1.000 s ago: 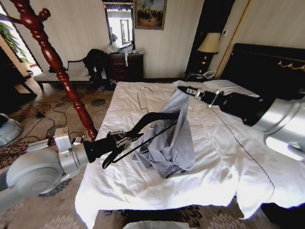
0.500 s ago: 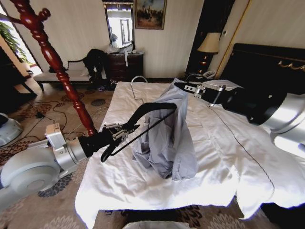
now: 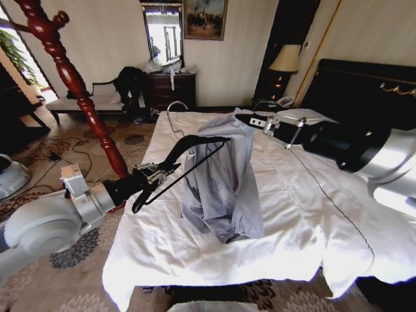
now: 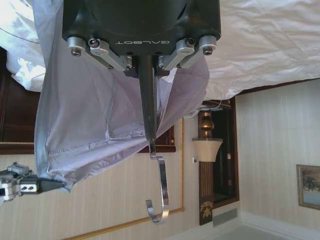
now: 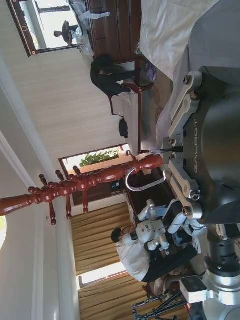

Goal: Pick up the clothes from the bed and hang them on the clothes hanger.

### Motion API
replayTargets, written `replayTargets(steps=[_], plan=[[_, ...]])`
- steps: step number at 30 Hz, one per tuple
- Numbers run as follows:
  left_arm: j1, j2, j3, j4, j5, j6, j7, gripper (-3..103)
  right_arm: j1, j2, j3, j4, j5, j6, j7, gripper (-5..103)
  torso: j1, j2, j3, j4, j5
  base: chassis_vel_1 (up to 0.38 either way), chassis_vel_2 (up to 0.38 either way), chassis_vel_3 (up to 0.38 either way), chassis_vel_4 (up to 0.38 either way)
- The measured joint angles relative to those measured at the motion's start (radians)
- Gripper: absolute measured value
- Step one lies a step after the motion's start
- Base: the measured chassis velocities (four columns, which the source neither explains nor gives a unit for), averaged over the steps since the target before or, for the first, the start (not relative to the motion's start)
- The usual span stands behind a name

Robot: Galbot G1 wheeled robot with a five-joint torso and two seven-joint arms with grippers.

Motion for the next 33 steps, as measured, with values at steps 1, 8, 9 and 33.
replayTargets(steps=[1, 8, 9, 33], plan=[[0.000, 0.000, 0.000, 0.000, 0.000, 0.000, 0.000, 16, 0.000, 0.000, 0.000, 0.000, 0.000, 0.000, 0.000, 0, 0.000, 0.000, 0.000, 0.0000, 0.0000, 0.000, 0.000, 0.000, 0.000], [0.000, -0.004, -0.014, 0.013, -0.003, -0.002, 0.001, 16, -0.046, 0.003, 0.013, 0.000, -0.059, -0.011, -0.014, 20, 0.000, 0.000, 0.000, 0.0000, -0.0001, 0.000, 0.000, 0.000, 0.000], [-0.001, -0.004, -0.017, 0.018, -0.004, -0.002, 0.002, 16, -0.057, 0.002, 0.017, 0.000, -0.086, -0.021, -0.020, 25, 0.000, 0.000, 0.000, 0.0000, 0.0000, 0.000, 0.000, 0.000, 0.000], [0.001, -0.100, 0.007, -0.025, 0.014, -0.003, 0.049, 16, -0.292, 0.026, -0.040, 0.000, -1.174, -0.042, -0.124, 100, 0.000, 0.000, 0.000, 0.0000, -0.0001, 0.000, 0.000, 0.000, 0.000]])
